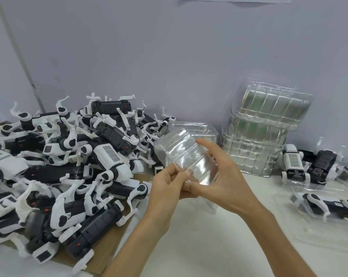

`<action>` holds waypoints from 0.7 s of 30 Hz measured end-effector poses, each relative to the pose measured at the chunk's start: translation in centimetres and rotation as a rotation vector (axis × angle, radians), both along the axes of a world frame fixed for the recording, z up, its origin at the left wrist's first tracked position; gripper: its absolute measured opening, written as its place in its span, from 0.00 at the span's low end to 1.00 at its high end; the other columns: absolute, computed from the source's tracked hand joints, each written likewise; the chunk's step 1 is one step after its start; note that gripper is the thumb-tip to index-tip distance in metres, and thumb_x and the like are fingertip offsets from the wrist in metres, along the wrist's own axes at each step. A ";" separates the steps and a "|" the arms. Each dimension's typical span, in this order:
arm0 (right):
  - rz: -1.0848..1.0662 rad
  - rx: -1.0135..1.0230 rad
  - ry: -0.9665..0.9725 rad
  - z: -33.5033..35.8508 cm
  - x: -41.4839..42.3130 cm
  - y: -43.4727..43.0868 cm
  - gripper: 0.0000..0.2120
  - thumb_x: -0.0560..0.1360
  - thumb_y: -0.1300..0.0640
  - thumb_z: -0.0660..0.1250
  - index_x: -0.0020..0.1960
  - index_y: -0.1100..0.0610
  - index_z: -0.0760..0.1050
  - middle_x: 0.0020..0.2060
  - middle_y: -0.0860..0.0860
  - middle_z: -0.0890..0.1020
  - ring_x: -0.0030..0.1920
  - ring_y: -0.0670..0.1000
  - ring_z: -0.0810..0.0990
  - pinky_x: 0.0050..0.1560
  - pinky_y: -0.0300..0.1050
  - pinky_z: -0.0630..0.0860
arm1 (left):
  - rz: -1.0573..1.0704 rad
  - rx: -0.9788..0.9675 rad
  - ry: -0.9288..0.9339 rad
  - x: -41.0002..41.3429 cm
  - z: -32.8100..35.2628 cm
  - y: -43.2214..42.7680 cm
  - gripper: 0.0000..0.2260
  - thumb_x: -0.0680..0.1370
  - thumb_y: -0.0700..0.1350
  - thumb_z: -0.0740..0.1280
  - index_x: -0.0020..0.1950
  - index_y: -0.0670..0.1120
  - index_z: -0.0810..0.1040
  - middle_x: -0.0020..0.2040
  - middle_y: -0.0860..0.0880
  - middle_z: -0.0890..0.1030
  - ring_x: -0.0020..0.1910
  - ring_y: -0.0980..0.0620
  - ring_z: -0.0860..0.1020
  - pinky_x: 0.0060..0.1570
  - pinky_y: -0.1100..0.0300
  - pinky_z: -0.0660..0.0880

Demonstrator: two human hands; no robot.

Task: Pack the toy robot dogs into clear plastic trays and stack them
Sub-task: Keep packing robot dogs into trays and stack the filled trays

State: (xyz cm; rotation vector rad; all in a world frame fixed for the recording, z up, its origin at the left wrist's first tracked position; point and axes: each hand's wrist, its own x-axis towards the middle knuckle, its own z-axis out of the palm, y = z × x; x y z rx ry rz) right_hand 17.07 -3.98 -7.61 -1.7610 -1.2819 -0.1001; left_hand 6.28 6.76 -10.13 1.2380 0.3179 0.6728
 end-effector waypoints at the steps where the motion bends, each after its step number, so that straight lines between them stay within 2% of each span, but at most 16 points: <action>1: -0.006 0.019 -0.003 -0.1 -0.2 0.2 0.39 0.62 0.40 0.78 0.70 0.35 0.65 0.54 0.27 0.74 0.53 0.35 0.76 0.48 0.29 0.73 | -0.029 -0.014 0.000 -0.1 -0.1 0.1 0.07 0.80 0.36 0.63 0.48 0.37 0.80 0.41 0.40 0.84 0.37 0.50 0.83 0.39 0.59 0.81; 4: -0.022 0.071 -0.003 -0.2 0.0 0.2 0.37 0.64 0.42 0.78 0.69 0.36 0.67 0.52 0.25 0.74 0.49 0.33 0.77 0.45 0.26 0.72 | -0.103 -0.002 -0.003 -0.2 -0.1 0.6 0.09 0.82 0.39 0.63 0.53 0.38 0.82 0.50 0.34 0.82 0.42 0.47 0.83 0.42 0.57 0.81; 8: -0.085 0.076 -0.014 -0.2 0.5 -0.2 0.37 0.62 0.38 0.75 0.69 0.40 0.70 0.56 0.37 0.78 0.57 0.43 0.78 0.54 0.41 0.77 | -0.107 0.055 -0.018 0.0 0.1 0.2 0.08 0.82 0.36 0.61 0.56 0.39 0.79 0.44 0.41 0.86 0.45 0.47 0.86 0.43 0.60 0.81; 10: -0.132 0.075 -0.062 -0.1 0.5 -0.2 0.36 0.61 0.37 0.74 0.69 0.39 0.71 0.57 0.36 0.77 0.57 0.43 0.76 0.53 0.43 0.78 | -0.075 0.071 -0.038 0.2 0.0 -0.1 0.07 0.82 0.34 0.61 0.56 0.35 0.78 0.43 0.41 0.86 0.45 0.46 0.86 0.43 0.61 0.81; 12: -0.151 0.076 -0.086 -0.1 0.7 -0.2 0.36 0.61 0.37 0.73 0.68 0.38 0.72 0.56 0.34 0.77 0.56 0.42 0.76 0.51 0.42 0.78 | -0.050 0.073 -0.042 0.4 0.0 -0.5 0.06 0.82 0.34 0.62 0.54 0.36 0.78 0.41 0.40 0.86 0.43 0.45 0.86 0.42 0.60 0.81; 14: -0.168 0.070 -0.091 -0.1 1.1 -0.4 0.35 0.60 0.38 0.74 0.67 0.38 0.72 0.53 0.32 0.77 0.50 0.41 0.77 0.47 0.40 0.77 | -0.031 0.083 -0.028 0.5 -0.1 -0.8 0.06 0.82 0.34 0.62 0.52 0.37 0.79 0.39 0.40 0.86 0.40 0.45 0.86 0.40 0.59 0.81; 17: -0.186 0.061 -0.086 -0.3 1.5 -0.7 0.35 0.59 0.38 0.75 0.66 0.36 0.73 0.49 0.37 0.76 0.35 0.44 0.73 0.37 0.39 0.74 | -0.032 0.079 -0.008 0.6 -0.2 -1.1 0.07 0.82 0.34 0.62 0.51 0.38 0.80 0.37 0.40 0.85 0.37 0.45 0.86 0.39 0.58 0.82; 21: -0.192 0.074 -0.065 -0.3 1.8 -0.7 0.33 0.58 0.38 0.74 0.64 0.36 0.75 0.46 0.39 0.75 0.33 0.44 0.71 0.34 0.34 0.70 | -0.040 0.071 -0.012 0.7 -0.2 -1.3 0.07 0.82 0.34 0.62 0.52 0.37 0.80 0.37 0.40 0.85 0.37 0.44 0.86 0.38 0.59 0.81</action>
